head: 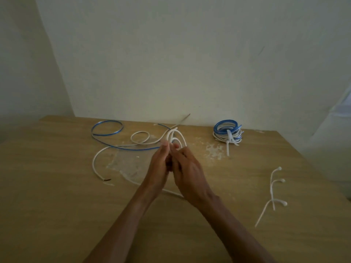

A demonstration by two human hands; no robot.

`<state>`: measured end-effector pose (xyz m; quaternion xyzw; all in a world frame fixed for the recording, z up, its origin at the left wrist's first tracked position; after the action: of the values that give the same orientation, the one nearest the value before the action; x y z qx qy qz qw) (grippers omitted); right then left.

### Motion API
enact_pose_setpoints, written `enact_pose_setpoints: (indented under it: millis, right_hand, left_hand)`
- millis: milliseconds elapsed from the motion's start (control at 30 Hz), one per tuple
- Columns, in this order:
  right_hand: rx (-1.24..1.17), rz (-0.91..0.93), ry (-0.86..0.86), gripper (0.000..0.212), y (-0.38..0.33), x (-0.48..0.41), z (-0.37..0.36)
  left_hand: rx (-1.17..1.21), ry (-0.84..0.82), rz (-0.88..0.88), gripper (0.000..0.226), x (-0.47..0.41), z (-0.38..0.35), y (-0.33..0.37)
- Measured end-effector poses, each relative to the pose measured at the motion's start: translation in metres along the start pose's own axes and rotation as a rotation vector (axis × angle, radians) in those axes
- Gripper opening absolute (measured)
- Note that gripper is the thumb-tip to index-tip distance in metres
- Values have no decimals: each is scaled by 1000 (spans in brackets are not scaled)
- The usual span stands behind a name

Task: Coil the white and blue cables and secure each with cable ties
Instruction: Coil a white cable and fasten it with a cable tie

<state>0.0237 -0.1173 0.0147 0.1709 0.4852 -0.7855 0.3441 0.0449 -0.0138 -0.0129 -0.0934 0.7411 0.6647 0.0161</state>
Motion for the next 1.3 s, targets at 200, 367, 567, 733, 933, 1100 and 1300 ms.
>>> enact_pose_setpoints:
  millis: [200,367,567,733,933,1100,1300]
  right_hand:
    - [20,-81,-59,19,-2,7,-7]
    - [-115,-140,-226,17,16,7,10]
    - [502,-12,-86,23,29,2,41]
    - [314,-291,-2,24,39,4,52]
    - [-1342,-647,411,26,54,3,53]
    - [-1062,-660,479,7,82,9,76]
    - [-263,-254,425,14,66,3,89]
  left_hand:
    - [477,119,126,30,-1,19,4]
    - [781,132,83,38,-14,70,12]
    - [870,89,-10,38,-13,89,17]
    - [776,49,-11,12,-8,87,15]
    - [668,-4,123,42,-4,69,11]
    - [557,-95,198,44,-1,56,6]
    - [192,-230,174,37,4,49,-4]
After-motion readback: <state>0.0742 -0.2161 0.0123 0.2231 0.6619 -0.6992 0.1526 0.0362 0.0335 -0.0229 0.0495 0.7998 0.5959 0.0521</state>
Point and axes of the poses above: each hand's wrist, its own x-axis away from the middle knuckle, its own z-axis out of the back of the hand, y = z × x, the point moved 5 cm from there along -x, towards the middle knuckle, and after that the axes turned 13 degrees about -x, right-handed, at the moved point
